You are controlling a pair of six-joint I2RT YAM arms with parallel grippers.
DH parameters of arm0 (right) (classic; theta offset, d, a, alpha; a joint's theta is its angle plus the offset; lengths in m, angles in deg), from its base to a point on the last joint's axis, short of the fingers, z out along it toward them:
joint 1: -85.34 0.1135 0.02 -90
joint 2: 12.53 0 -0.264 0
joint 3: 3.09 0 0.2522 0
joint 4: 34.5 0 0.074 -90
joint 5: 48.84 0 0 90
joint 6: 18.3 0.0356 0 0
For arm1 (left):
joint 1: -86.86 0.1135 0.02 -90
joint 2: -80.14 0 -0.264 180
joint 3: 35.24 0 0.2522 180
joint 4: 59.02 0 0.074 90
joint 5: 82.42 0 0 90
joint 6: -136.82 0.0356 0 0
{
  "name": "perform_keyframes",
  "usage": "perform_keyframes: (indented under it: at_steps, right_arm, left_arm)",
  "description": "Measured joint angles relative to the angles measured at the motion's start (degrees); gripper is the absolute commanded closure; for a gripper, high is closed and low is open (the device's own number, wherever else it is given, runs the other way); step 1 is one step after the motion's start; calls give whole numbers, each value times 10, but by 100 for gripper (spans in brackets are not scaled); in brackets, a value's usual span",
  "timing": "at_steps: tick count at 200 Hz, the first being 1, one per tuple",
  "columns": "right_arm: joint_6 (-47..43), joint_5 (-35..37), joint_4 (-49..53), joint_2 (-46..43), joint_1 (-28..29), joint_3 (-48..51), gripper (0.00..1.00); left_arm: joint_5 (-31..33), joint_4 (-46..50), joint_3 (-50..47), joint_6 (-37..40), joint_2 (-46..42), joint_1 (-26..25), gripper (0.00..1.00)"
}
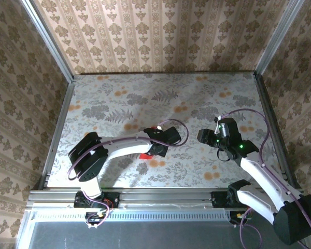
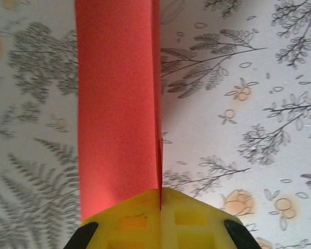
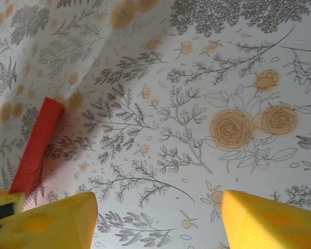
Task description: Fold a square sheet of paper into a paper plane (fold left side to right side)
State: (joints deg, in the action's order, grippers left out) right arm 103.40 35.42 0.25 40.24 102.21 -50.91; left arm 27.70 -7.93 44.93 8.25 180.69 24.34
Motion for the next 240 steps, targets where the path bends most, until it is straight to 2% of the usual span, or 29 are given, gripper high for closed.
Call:
perform_keyframes:
  at_steps: [77,148,182,205,240]
  right_arm:
    - [2,-59,-17,47,-5,0,34]
    - [1,-98,-31,65,-16,0,32]
    - [1,-122,-34,81,-21,0,33]
    - [2,-146,-45,97,-21,0,38]
    - [28,-197,-91,150,-16,0,56]
  left_arm:
    - [-158,-181,-80,-74,0,45,95]
    - [-250,-304,-98,-113,1,64,67]
    - [-280,-343,-101,-116,1,68,59]
    - [-296,-367,-110,-114,-3,75,59]
    - [-299,-370,-144,-96,-73,97,54]
